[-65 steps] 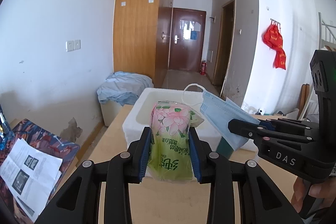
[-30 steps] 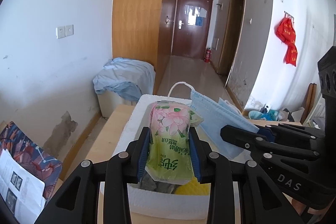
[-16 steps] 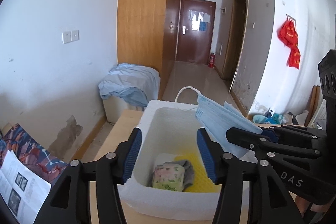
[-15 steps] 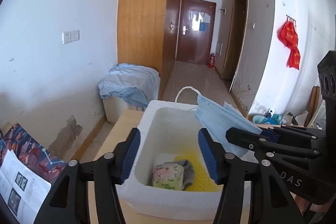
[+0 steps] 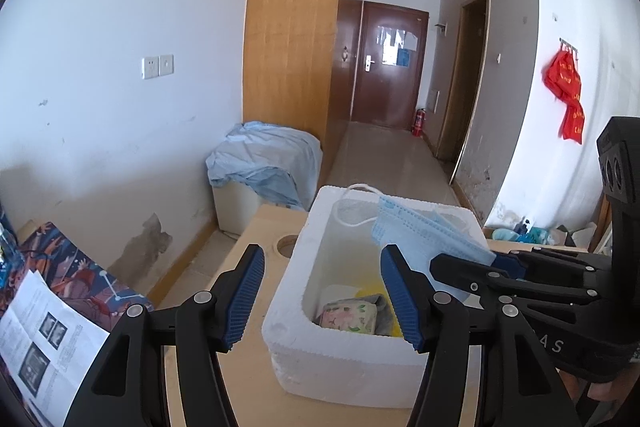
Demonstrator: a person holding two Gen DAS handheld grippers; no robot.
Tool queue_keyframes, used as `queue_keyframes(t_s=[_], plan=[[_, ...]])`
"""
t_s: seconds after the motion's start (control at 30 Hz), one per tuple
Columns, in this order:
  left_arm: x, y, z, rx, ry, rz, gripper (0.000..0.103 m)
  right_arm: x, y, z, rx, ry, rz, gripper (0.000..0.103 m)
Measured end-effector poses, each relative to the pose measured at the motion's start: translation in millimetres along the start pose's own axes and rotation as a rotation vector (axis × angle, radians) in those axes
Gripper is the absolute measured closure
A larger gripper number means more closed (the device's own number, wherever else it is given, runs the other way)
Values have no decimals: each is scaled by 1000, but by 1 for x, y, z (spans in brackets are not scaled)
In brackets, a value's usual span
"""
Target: Organize soft objects
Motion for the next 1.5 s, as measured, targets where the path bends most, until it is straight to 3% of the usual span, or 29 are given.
queue_keyframes(t_s=[0.07,0.67,1.13,1.3,1.43,1.5], plan=[[0,-1,-1,0,1,-4,41,2,-3,1,10,15,5,53],[1,-19,-9,16,0,-2,41,0,-21,-2,37,13,-18,53],[27,-85,-36,42,25,-57,40,7,-84,-40,74,54,-78,53],[35,-112,-49,61,35,-74,32,5,-114,-58,97,59,-101,41],[47,-140,-65,76,50,-97,31,2,-136,-75,120,59,-122,40],[52,-152,-72,82,56,-107,22,-1,-145,-84,125,63,-129,38]])
Point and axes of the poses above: each gripper's, at about its wrist camera, not at the fingertips, and y roughly the way its jaws point, x to its right, z to its top, the point moved 10 cm from there along y, roughly the way its jaws point, and after that the axes turned 1 degree about -x, right-handed, at the moved point
